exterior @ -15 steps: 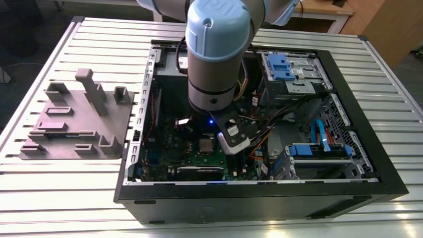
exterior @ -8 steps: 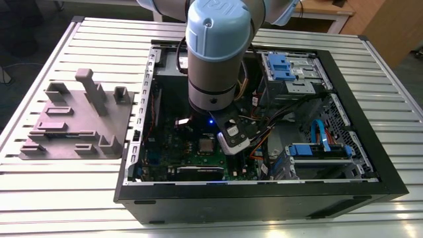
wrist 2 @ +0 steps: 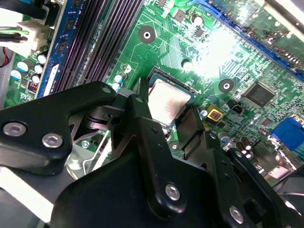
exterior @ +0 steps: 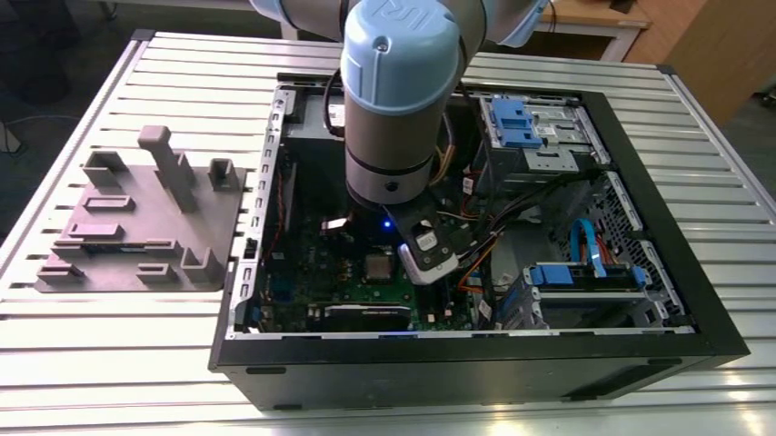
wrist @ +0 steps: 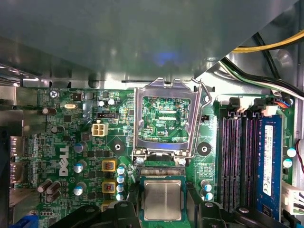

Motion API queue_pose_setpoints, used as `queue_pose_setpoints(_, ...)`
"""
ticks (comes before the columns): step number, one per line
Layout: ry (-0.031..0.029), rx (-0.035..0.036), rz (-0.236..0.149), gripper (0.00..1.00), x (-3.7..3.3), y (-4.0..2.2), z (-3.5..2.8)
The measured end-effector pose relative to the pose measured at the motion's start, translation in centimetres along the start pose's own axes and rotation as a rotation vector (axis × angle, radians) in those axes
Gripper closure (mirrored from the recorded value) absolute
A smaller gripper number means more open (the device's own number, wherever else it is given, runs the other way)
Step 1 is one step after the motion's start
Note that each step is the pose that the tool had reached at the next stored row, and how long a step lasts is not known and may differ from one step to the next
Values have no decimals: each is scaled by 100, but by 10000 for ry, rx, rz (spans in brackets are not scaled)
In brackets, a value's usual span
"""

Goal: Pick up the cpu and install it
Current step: 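Place the cpu into insertion slot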

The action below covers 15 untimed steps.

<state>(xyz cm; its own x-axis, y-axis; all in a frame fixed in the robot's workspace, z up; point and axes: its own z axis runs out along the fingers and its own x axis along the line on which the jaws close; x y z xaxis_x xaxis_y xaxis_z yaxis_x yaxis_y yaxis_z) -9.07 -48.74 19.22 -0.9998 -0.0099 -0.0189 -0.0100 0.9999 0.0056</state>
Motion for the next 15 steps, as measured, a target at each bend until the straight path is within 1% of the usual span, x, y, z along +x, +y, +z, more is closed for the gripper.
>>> queue_pose_setpoints(7, -1, -2, 0, 53, 0, 0, 8)
queue_pose_setpoints(9, -1, -1, 0, 52, 0, 0, 10)
queue_pose_setpoints(10, -1, -1, 1, 45, 0, 0, 10)
queue_pose_setpoints(14, -1, -1, 1, 45, 0, 0, 9)
queue_pose_setpoints(15, -1, -1, 0, 45, 0, 0, -5)
